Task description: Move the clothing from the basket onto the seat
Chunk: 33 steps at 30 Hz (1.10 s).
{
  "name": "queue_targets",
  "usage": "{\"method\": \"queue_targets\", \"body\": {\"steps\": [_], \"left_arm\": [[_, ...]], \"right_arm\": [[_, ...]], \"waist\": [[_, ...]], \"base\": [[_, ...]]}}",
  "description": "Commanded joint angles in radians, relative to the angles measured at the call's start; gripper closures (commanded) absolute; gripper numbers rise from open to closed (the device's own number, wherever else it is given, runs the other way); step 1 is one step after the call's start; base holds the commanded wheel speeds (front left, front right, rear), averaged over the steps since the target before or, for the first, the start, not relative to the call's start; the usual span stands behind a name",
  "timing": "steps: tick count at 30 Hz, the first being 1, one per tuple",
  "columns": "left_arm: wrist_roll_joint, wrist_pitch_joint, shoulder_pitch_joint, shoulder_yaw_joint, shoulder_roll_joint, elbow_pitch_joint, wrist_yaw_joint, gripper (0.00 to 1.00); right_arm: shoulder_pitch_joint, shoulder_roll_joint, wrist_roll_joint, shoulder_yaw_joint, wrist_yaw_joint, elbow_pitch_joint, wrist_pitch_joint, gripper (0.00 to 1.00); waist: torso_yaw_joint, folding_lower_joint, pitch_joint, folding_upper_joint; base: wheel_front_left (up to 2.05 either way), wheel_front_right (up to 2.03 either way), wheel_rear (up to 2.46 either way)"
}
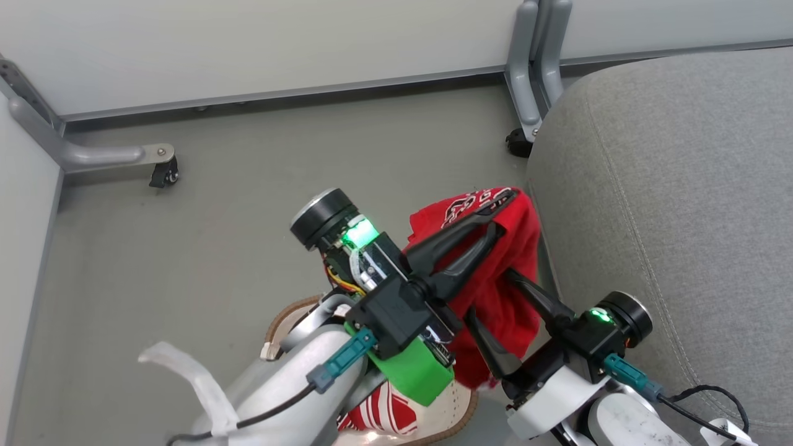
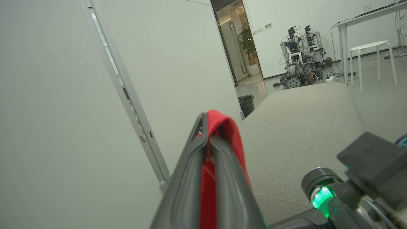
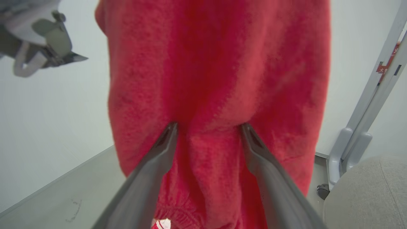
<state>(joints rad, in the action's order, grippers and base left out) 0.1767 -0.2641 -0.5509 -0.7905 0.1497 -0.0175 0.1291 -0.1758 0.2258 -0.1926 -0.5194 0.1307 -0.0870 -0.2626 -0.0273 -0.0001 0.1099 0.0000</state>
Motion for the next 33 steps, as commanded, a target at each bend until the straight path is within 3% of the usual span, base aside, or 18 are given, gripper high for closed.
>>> {"method": "queue_targets", "body": {"steps": [1,2,3,20,28,29,30,31,33], "left_arm": [[0.014,-0.001,-0.026,-0.015,0.014,-0.017,0.002,1.00],[0.024,-0.001,-0.032,-0.024,0.017,-0.027,0.002,1.00],[0.036,-0.001,-0.041,-0.037,0.019,-0.043,0.002,1.00],[0.217,0.000,-0.037,-0.057,0.048,-0.181,0.002,1.00],[0.243,-0.001,-0.017,-0.048,0.057,-0.195,0.002,1.00],[0.242,-0.001,-0.013,-0.045,0.059,-0.198,0.002,0.89],[0.243,0.000,-0.009,-0.040,0.060,-0.200,-0.002,0.58],[0.247,0.000,-0.004,-0.036,0.058,-0.200,-0.003,0.00],[0.242,0.000,0.002,-0.028,0.060,-0.194,-0.005,0.00]], "right_arm": [[-0.015,-0.001,-0.009,-0.004,0.000,-0.002,-0.003,0.45],[-0.017,-0.002,-0.009,-0.004,0.000,-0.001,-0.003,0.82],[-0.017,-0.001,-0.010,-0.008,0.000,0.002,-0.003,1.00],[0.022,0.005,-0.015,0.014,0.000,0.032,-0.003,1.00],[0.041,-0.001,-0.013,0.040,0.000,0.040,-0.003,1.00],[0.043,-0.004,-0.015,0.043,0.000,0.041,-0.003,1.00],[0.044,-0.005,-0.015,0.045,0.000,0.041,-0.003,1.00],[0.045,-0.007,-0.015,0.046,0.000,0.042,-0.003,1.00],[0.049,-0.008,-0.017,0.050,0.000,0.044,-0.003,1.00]], "waist": [[0.001,0.0001,0.011,0.0000],[0.001,0.0001,0.014,0.0000],[0.000,0.0001,0.017,0.0000],[-0.002,0.0001,0.035,0.0000],[0.005,0.0001,0.022,0.0000],[0.005,0.0001,0.021,0.0000],[0.005,0.0001,0.020,0.0000],[0.005,0.0001,0.019,0.0000],[0.006,0.0001,0.017,0.0000]], "base": [[0.00,0.00,0.00],[0.00,0.00,0.00],[0.00,0.00,0.00],[0.00,0.00,0.00],[0.00,0.00,0.00],[0.00,0.00,0.00],[0.00,0.00,0.00],[0.00,0.00,0.00],[0.00,0.00,0.00]]}}
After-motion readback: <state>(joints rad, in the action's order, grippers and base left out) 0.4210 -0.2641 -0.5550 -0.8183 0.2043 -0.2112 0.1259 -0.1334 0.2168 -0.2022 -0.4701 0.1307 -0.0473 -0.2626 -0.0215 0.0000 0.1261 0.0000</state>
